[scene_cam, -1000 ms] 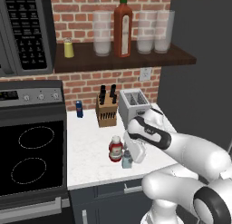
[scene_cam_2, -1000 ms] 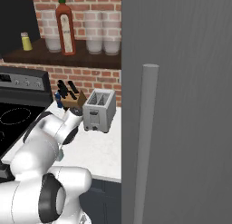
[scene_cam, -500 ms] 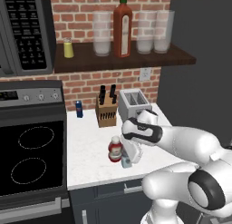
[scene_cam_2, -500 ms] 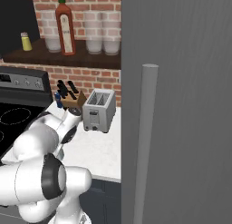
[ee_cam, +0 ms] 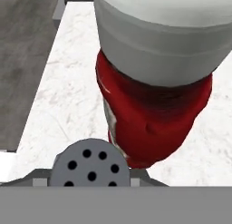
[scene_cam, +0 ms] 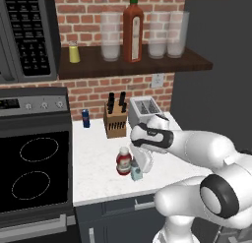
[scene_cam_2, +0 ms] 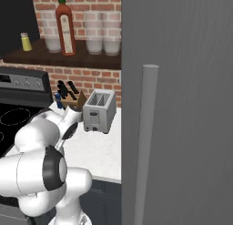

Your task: Put the shaker and condiment bottle from the counter next to their counterparts in the cabinet.

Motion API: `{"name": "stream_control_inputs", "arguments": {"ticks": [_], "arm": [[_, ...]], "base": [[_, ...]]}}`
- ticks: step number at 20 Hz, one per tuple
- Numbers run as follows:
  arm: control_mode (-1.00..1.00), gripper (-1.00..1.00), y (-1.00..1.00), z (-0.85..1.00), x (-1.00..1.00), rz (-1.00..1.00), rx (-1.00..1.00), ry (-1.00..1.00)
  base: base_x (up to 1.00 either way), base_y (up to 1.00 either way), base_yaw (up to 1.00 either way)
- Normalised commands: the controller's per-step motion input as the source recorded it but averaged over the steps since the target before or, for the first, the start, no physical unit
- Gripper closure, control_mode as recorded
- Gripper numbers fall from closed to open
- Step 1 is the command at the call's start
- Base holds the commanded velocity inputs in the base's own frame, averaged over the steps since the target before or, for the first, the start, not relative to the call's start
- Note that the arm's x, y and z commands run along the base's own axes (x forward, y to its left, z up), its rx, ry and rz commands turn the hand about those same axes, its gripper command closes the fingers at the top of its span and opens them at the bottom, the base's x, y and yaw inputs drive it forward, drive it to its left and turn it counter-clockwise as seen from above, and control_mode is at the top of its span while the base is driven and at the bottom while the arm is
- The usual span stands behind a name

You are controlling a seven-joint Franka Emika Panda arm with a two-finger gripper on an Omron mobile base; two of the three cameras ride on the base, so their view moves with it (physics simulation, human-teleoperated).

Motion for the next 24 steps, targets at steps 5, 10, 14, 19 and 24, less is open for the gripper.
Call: {"name": "stream_control_inputs", "arguments": {"ticks": [5,10,14,19,24], "arm": [[-1.0,1.0,-0.53,0.0,-0.05,0.0,0.13,-0.1],[-1.0,1.0,-0.77,0.0,-0.16,-0.01,0.21,-0.12],[-1.0,1.0,-0.67,0.09,-0.18,0.0,0.31,-0.14],[-1.0,1.0,-0.15,0.49,0.0,0.0,0.33,-0.02],[-1.0,1.0,0.0,0.68,0.0,0.0,0.25,0.0]], "base": [[0.0,0.0,0.0],[0.0,0.0,0.0],[0.0,0.0,0.0],[0.0,0.0,0.0],[0.0,0.0,0.0]]}}
